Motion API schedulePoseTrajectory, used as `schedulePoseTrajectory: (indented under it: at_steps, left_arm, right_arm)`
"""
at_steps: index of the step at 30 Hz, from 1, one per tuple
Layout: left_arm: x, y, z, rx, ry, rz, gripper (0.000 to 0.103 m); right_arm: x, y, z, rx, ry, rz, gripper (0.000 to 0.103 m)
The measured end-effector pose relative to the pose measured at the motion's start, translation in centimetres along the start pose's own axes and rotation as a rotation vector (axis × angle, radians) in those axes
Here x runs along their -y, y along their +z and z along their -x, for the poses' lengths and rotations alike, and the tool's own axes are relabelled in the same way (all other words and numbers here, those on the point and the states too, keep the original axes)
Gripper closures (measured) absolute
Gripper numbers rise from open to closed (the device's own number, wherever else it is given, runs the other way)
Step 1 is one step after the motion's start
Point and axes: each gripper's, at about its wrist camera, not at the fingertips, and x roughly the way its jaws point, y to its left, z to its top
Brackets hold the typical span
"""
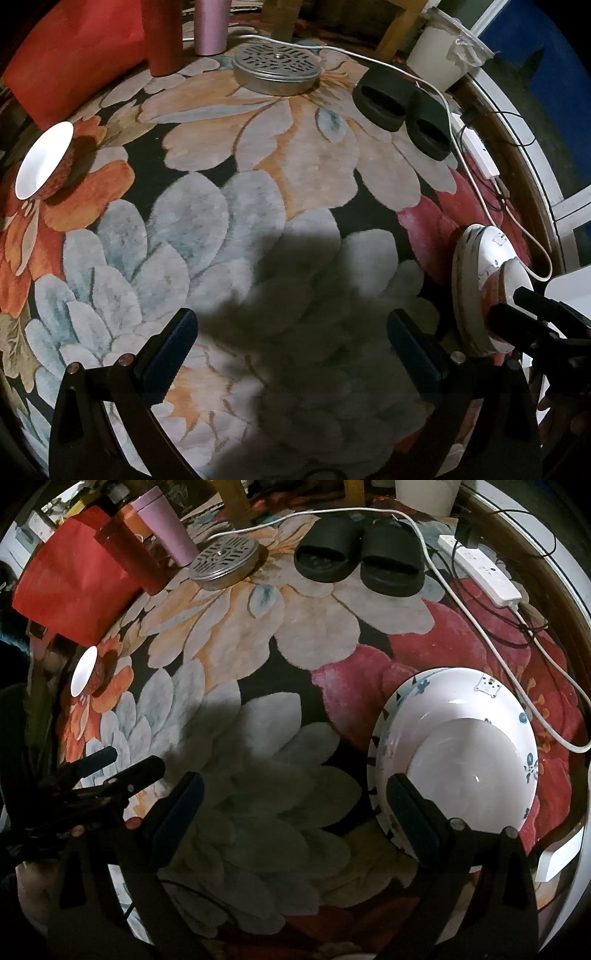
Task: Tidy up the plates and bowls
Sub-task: 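Move the left tool back toward the last white bowl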
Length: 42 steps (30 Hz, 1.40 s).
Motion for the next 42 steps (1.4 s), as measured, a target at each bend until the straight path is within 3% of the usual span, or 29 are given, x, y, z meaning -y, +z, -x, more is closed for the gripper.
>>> schedulePoseTrajectory:
  at_steps: [42]
  left_arm:
    - [-14.9,-0.8,1.4,0.067,0.116,0.228,0.001]
  right_arm:
    - [-12.1,3.2,-6.1,-0.146,0.027,0.257,0.0]
